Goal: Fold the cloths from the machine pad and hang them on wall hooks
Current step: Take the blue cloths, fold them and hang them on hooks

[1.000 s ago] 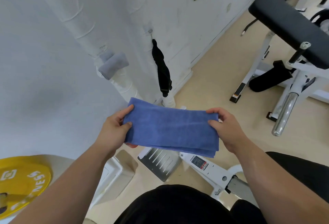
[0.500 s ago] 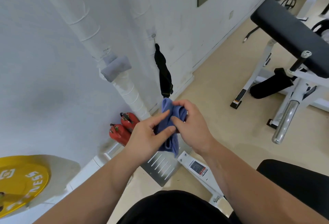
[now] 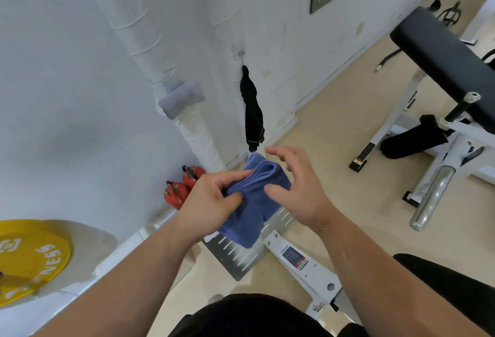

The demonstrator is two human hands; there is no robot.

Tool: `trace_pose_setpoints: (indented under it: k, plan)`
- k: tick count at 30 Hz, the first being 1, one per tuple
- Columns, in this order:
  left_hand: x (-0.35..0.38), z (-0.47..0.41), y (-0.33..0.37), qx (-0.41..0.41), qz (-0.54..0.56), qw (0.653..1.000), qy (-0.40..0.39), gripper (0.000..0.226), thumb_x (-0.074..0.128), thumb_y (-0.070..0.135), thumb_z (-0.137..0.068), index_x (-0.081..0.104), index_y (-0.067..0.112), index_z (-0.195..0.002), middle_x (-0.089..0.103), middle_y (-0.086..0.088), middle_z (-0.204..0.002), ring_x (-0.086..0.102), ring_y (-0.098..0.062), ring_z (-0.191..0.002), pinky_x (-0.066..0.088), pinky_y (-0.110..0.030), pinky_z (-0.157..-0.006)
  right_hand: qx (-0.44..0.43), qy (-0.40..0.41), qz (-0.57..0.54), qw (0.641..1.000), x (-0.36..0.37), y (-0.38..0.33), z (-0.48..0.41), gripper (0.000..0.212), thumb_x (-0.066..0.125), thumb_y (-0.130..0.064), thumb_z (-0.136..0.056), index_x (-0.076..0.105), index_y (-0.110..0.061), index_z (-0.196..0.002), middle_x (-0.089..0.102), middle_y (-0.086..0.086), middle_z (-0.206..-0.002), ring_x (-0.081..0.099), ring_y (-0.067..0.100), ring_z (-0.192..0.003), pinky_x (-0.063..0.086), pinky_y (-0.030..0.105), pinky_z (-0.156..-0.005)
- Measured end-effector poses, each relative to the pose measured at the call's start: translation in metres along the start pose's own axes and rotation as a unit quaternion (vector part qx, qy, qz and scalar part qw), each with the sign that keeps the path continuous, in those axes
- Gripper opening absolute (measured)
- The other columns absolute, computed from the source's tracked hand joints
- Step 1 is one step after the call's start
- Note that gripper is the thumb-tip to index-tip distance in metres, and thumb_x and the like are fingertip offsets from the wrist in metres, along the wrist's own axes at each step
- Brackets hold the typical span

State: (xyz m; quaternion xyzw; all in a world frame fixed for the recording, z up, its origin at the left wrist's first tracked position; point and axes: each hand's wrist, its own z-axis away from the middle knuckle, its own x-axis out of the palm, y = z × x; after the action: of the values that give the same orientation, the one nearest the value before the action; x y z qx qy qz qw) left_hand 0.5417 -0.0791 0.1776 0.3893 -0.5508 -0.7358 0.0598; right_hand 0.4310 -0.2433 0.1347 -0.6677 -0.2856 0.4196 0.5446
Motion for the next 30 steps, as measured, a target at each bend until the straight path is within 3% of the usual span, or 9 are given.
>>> trace_pose_setpoints:
  k: [6, 8, 10, 12, 15, 19, 22, 26, 30]
  plan:
    - [-0.041, -0.005, 0.001, -0.07, 0.2, 0.975, -0.063, 0.045, 0.054, -0.017, -0.089, 0.071, 0.013, -0.12, 0.078, -0.009, -0.11, 0.074, -0.025, -0.101, 0.059, -0.033, -0.086, 0.017, -0.131, -0.042, 0.99, 0.002, -0.013, -0.019, 0.068, 0.07, -0.029, -0.086, 0.041, -0.041, -0.147, 0.058, -0.015, -0.139, 0.056, 0.004, -0.127, 0.045, 0.037, -0.11]
    - [-0.053, -0.01, -0.013, -0.098, 0.239, 0.965, -0.05, 0.04, 0.074, 0.007, -0.083, 0.072, 0.02, -0.12, 0.076, -0.01, -0.109, 0.069, -0.033, -0.099, 0.052, -0.045, -0.088, 0.038, -0.12, -0.092, 0.988, 0.013, -0.015, -0.026, 0.061, 0.065, -0.023, -0.094, 0.042, -0.046, -0.144, 0.063, -0.008, -0.135, 0.063, 0.013, -0.121, 0.049, 0.044, -0.107]
    - [-0.064, -0.011, -0.031, -0.131, 0.273, 0.952, -0.034, 0.061, 0.091, 0.04, -0.065, 0.072, 0.024, -0.121, 0.065, -0.016, -0.107, 0.053, -0.037, -0.097, 0.033, -0.051, -0.086, 0.066, -0.088, -0.156, 0.982, 0.024, -0.016, -0.032, 0.056, 0.059, -0.014, -0.1, 0.044, -0.046, -0.142, 0.069, -0.004, -0.126, 0.068, 0.016, -0.113, 0.054, 0.04, -0.1]
    - [-0.07, -0.01, -0.047, -0.145, 0.315, 0.938, -0.019, 0.078, 0.092, 0.052, -0.058, 0.068, 0.023, -0.127, 0.063, -0.018, -0.115, 0.05, -0.036, -0.101, 0.03, -0.048, -0.085, 0.086, -0.047, -0.194, 0.976, 0.036, -0.017, -0.041, 0.052, 0.055, -0.011, -0.102, 0.046, -0.046, -0.14, 0.072, 0.001, -0.12, 0.071, 0.02, -0.108, 0.057, 0.038, -0.095]
    - [-0.078, -0.012, -0.064, -0.162, 0.365, 0.916, 0.03, 0.09, 0.088, 0.03, -0.061, 0.052, 0.024, -0.143, 0.073, -0.011, -0.121, 0.07, -0.026, -0.109, 0.054, -0.033, -0.08, 0.103, 0.002, -0.192, 0.976, 0.052, -0.021, -0.06, 0.046, 0.055, -0.017, -0.103, 0.048, -0.051, -0.133, 0.071, 0.005, -0.12, 0.072, 0.023, -0.105, 0.057, 0.044, -0.094]
    - [-0.097, -0.03, -0.081, -0.149, 0.358, 0.916, 0.099, 0.086, 0.073, -0.003, -0.086, 0.034, 0.036, -0.152, 0.072, -0.024, -0.11, 0.073, -0.032, -0.101, 0.059, -0.032, -0.067, 0.116, 0.064, -0.155, 0.979, 0.082, -0.035, -0.089, 0.03, 0.056, -0.021, -0.102, 0.049, -0.045, -0.119, 0.074, 0.011, -0.108, 0.073, 0.028, -0.096, 0.056, 0.054, -0.092]
    - [-0.121, -0.045, -0.082, -0.1, 0.357, 0.919, 0.13, 0.074, 0.062, -0.003, -0.095, 0.038, 0.047, -0.144, 0.075, -0.009, -0.11, 0.075, -0.028, -0.096, 0.061, -0.033, -0.064, 0.121, 0.057, -0.136, 0.982, 0.103, -0.045, -0.106, 0.034, 0.06, -0.026, -0.099, 0.043, -0.048, -0.119, 0.071, 0.017, -0.108, 0.071, 0.032, -0.098, 0.056, 0.054, -0.093]
    - [-0.156, -0.06, -0.086, -0.051, 0.327, 0.932, 0.148, 0.058, 0.055, -0.002, -0.098, 0.051, 0.05, -0.123, 0.072, -0.009, -0.105, 0.071, -0.038, -0.08, 0.06, -0.052, -0.065, 0.067, 0.027, -0.061, 0.995, 0.126, -0.061, -0.123, 0.034, 0.056, -0.006, -0.099, 0.057, -0.035, -0.116, 0.066, -0.008, -0.116, 0.065, 0.016, -0.105, 0.053, 0.041, -0.094]
    - [-0.184, -0.07, -0.088, -0.028, 0.306, 0.941, 0.141, 0.041, 0.049, 0.001, -0.1, 0.058, 0.041, -0.103, 0.058, -0.026, -0.089, 0.044, -0.05, -0.054, 0.045, -0.04, -0.051, 0.052, 0.073, -0.033, 0.995, 0.141, -0.084, -0.141, 0.038, 0.051, -0.003, -0.101, 0.075, -0.03, -0.09, 0.07, -0.02, -0.097, 0.061, -0.001, -0.095, 0.044, 0.023, -0.089]
